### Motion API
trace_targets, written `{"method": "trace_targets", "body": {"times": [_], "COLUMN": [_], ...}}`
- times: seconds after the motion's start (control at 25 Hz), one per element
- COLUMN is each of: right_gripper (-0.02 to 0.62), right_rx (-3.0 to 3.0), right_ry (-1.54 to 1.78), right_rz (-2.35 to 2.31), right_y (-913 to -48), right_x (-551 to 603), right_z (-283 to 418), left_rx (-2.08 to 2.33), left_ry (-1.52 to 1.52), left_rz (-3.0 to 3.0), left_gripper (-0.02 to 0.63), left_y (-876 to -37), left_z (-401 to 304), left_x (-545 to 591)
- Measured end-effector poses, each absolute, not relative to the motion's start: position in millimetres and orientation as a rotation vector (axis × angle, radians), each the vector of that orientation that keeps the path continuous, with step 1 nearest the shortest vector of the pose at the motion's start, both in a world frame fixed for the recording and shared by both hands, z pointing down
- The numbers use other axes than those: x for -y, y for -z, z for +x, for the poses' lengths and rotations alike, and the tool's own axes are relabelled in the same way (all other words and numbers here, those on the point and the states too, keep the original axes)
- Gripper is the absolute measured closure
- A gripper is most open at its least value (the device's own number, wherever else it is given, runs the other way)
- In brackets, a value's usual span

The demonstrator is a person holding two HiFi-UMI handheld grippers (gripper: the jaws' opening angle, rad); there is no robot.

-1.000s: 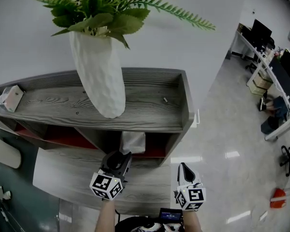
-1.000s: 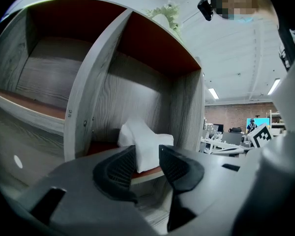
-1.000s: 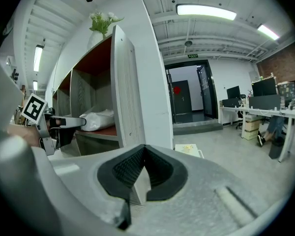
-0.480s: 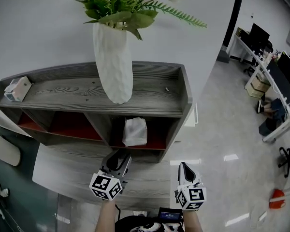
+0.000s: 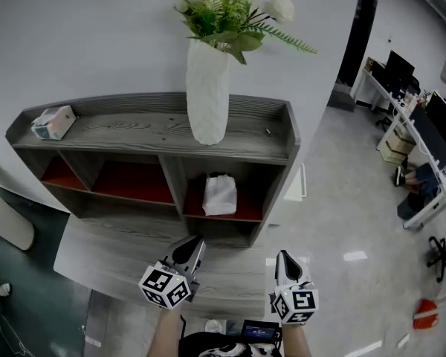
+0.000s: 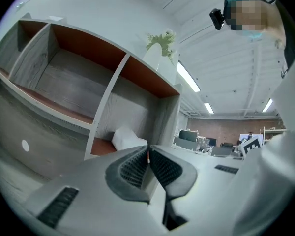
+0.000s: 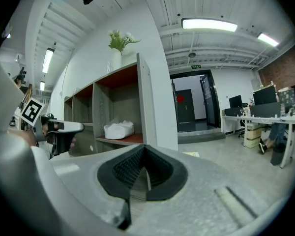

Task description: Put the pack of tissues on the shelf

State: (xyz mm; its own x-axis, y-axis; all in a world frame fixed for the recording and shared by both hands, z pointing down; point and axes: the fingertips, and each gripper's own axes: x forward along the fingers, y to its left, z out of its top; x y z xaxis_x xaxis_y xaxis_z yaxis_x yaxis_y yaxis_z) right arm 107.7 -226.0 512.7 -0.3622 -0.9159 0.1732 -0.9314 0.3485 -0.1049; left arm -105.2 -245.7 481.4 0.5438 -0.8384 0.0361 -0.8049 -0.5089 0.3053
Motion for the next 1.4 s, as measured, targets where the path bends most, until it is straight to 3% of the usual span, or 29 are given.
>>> {"method": "trace_targets", "body": {"times": [1.4], "right_gripper": [0.592], "right_rx": [2.547], "right_ry": [-0.182], "right_rz": [1.781], "right_y": [-472.8], "right_x": [165.3], "right_z": [88.6], "left_rx": [1.398], "left_ry": [-0.008], "left_rz": [2.534], "left_gripper": [0.600], "left_y": [-479.0], "left_z": [-107.7], "left_x": [204.6]}}
